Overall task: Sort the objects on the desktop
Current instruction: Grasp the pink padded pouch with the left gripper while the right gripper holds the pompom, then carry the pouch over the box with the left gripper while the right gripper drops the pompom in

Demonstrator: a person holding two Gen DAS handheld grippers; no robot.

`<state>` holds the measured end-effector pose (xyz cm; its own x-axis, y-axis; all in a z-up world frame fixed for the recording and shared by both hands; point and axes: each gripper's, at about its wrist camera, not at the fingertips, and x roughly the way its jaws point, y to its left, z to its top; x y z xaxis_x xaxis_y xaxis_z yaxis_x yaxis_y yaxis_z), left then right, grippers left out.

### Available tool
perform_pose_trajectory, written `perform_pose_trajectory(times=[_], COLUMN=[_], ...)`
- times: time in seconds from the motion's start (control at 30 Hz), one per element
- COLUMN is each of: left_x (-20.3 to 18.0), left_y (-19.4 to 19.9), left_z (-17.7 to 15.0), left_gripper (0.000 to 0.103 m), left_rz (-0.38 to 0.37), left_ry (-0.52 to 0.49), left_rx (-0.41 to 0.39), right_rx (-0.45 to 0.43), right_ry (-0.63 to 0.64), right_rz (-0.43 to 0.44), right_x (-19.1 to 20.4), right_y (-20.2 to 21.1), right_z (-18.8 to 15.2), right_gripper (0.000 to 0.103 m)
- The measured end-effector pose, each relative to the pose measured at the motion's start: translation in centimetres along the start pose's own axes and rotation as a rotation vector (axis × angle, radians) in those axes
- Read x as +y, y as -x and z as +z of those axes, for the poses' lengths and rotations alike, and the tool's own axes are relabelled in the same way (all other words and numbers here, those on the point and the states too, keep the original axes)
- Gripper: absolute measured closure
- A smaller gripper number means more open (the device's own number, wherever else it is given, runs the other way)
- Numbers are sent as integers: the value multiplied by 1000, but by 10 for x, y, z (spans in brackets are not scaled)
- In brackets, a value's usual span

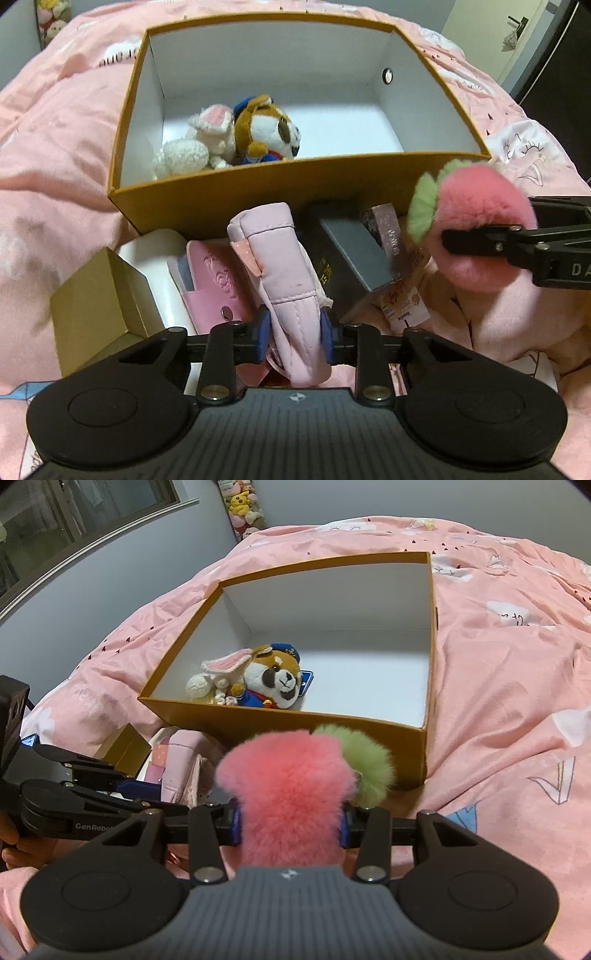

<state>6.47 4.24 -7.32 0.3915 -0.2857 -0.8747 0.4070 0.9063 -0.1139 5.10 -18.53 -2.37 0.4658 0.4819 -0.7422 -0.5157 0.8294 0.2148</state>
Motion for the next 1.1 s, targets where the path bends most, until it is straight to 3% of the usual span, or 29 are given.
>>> perform_pose_trajectory(times=[0.1, 0.4, 0.8, 0.93, 1.1], left_x=[-3, -4, 6, 11, 31], left_y=[11, 54, 102, 115, 113], left_z=[1, 9, 36, 47, 64], left_gripper=[74, 76, 80, 80, 80], left_rz=[14, -49, -149, -108, -48], left_ry=[-2, 29, 55, 29, 52], left_rx=[-40, -140, -270, -341, -366], right_rx=[-11, -61, -166, -176, -170], right_ry=[12, 44, 140, 179, 183], right_rz=[-1, 24, 82, 82, 104], right_x=[3, 14, 32, 37, 39], right_y=[4, 21, 36, 30, 13], right_z=[1, 11, 61, 78, 101], right_gripper=[56, 56, 56, 56, 56])
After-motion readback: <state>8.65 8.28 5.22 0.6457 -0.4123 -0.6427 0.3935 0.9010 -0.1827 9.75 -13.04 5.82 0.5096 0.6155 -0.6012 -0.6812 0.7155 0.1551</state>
